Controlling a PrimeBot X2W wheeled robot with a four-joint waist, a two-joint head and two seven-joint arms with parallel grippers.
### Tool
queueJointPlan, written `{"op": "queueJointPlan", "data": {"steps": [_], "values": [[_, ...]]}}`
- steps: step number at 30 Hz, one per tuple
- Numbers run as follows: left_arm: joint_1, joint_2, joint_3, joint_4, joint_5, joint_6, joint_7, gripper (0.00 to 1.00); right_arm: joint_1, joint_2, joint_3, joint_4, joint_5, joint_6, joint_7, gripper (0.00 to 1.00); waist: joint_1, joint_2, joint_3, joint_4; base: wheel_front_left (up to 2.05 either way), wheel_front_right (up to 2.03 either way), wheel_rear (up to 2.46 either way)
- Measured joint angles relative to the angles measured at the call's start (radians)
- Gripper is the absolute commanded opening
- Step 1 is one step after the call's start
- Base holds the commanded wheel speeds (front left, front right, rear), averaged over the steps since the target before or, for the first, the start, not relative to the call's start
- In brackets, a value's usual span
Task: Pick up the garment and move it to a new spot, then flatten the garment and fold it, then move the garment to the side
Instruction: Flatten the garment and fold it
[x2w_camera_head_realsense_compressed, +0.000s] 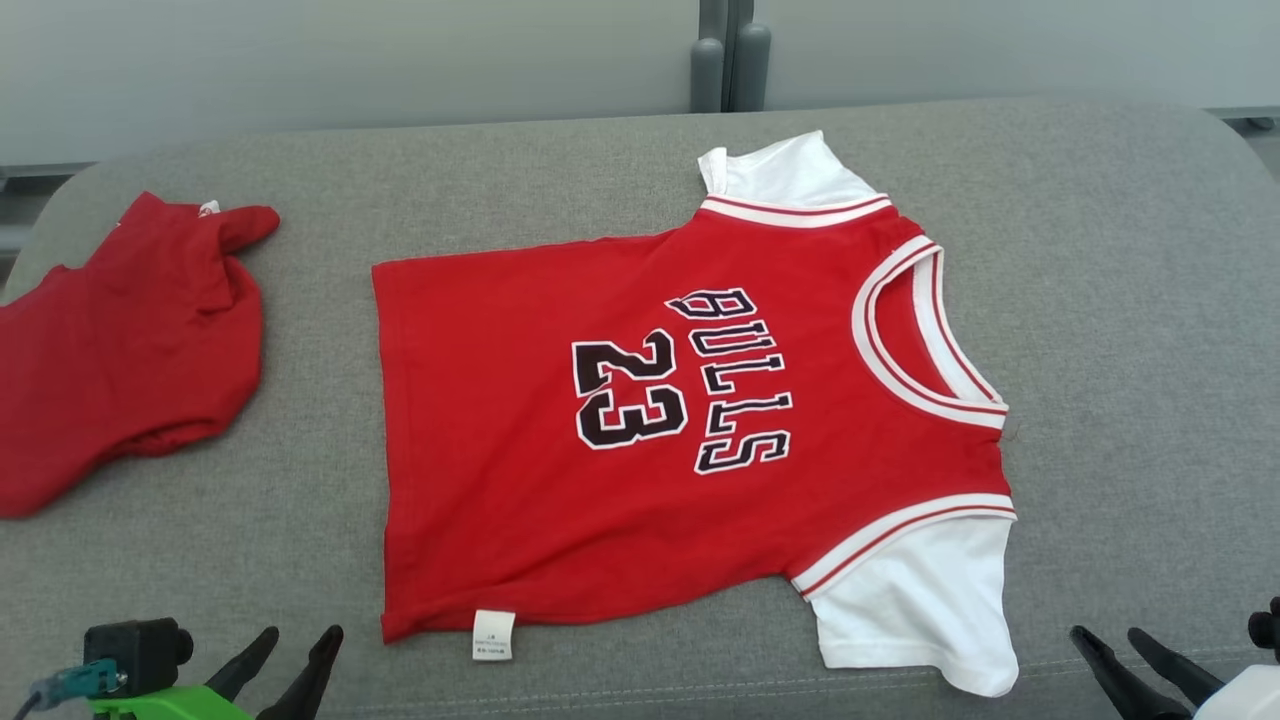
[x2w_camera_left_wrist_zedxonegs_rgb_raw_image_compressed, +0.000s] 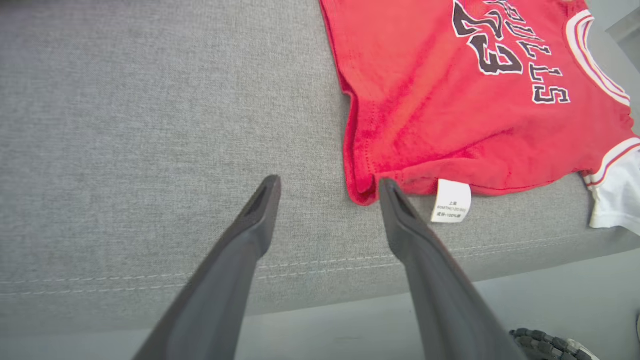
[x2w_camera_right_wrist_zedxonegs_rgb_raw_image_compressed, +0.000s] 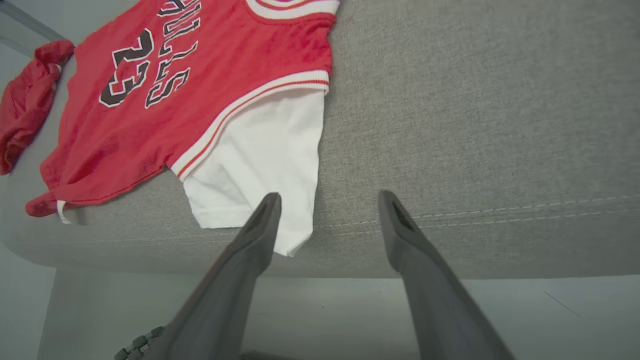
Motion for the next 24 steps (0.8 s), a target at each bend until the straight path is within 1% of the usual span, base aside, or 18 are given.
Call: {"op": "queueJointPlan", "data": {"steps": [2, 4, 7, 10, 11, 12, 13, 14, 17, 24], "values": [[0.018, -0.012, 0.015, -0.002, 0.013, 0.028, -0.039, 1.0, -0.001, 0.001, 0.005, -0.001, -0.054, -0.012, -0.036, 1.0, 0.0, 0.0, -0.017, -0.001, 0.0, 0.0, 0.0], [0.044, -0.028, 0.028, -0.003, 0.016, 0.053, -0.076, 1.0, -0.006, -0.002, 0.026, -0.002, -0.129, -0.014, -0.065, 1.0, 0.0, 0.0, -0.033, -0.003, 0.0, 0.0, 0.0], [0.075, -0.053, 0.035, -0.006, 0.03, 0.08, -0.132, 1.0, -0.008, 0.002, 0.037, 0.0, -0.214, -0.038, -0.123, 1.0, 0.0, 0.0, -0.056, -0.006, 0.0, 0.0, 0.0], [0.09, -0.068, 0.036, -0.014, 0.053, 0.092, -0.175, 1.0, 0.001, 0.023, 0.038, -0.001, -0.266, -0.048, -0.18, 1.0, 0.0, 0.0, -0.08, -0.005, 0.0, 0.0, 0.0], [0.108, -0.074, 0.044, -0.018, 0.067, 0.097, -0.205, 1.0, 0.005, 0.038, 0.043, -0.005, -0.309, -0.051, -0.21, 1.0, 0.0, 0.0, -0.094, -0.002, 0.0, 0.0, 0.0], [0.119, -0.076, 0.047, -0.021, 0.072, 0.102, -0.22, 1.0, 0.005, 0.046, 0.043, -0.009, -0.325, -0.055, -0.225, 1.0, 0.0, 0.0, -0.101, 0.0, 0.0, 0.0, 0.0], [0.131, -0.077, 0.051, -0.024, 0.078, 0.104, -0.224, 1.0, 0.005, 0.053, 0.043, -0.011, -0.338, -0.056, -0.235, 1.0, 0.0, 0.0, -0.106, 0.001, 0.0, 0.0, 0.0], [0.147, -0.08, 0.053, -0.025, 0.085, 0.105, -0.225, 1.0, 0.005, 0.06, 0.05, -0.008, -0.377, -0.056, -0.247, 1.0, 0.0, 0.0, -0.111, 0.003, 0.0, 0.0, 0.0], [0.148, -0.091, 0.053, -0.039, 0.105, 0.105, -0.228, 1.0, 0.005, 0.066, 0.059, 0.014, -0.421, -0.056, -0.247, 1.0, 0.0, 0.0, -0.11, 0.007, 0.0, 0.0, 0.0], [0.148, -0.128, 0.033, -0.05, 0.127, 0.105, -0.228, 1.0, 0.005, 0.11, 0.085, 0.074, -0.436, -0.057, -0.231, 1.0, 0.0, 0.0, -0.087, 0.007, 0.0, 0.0, 0.0]]}}
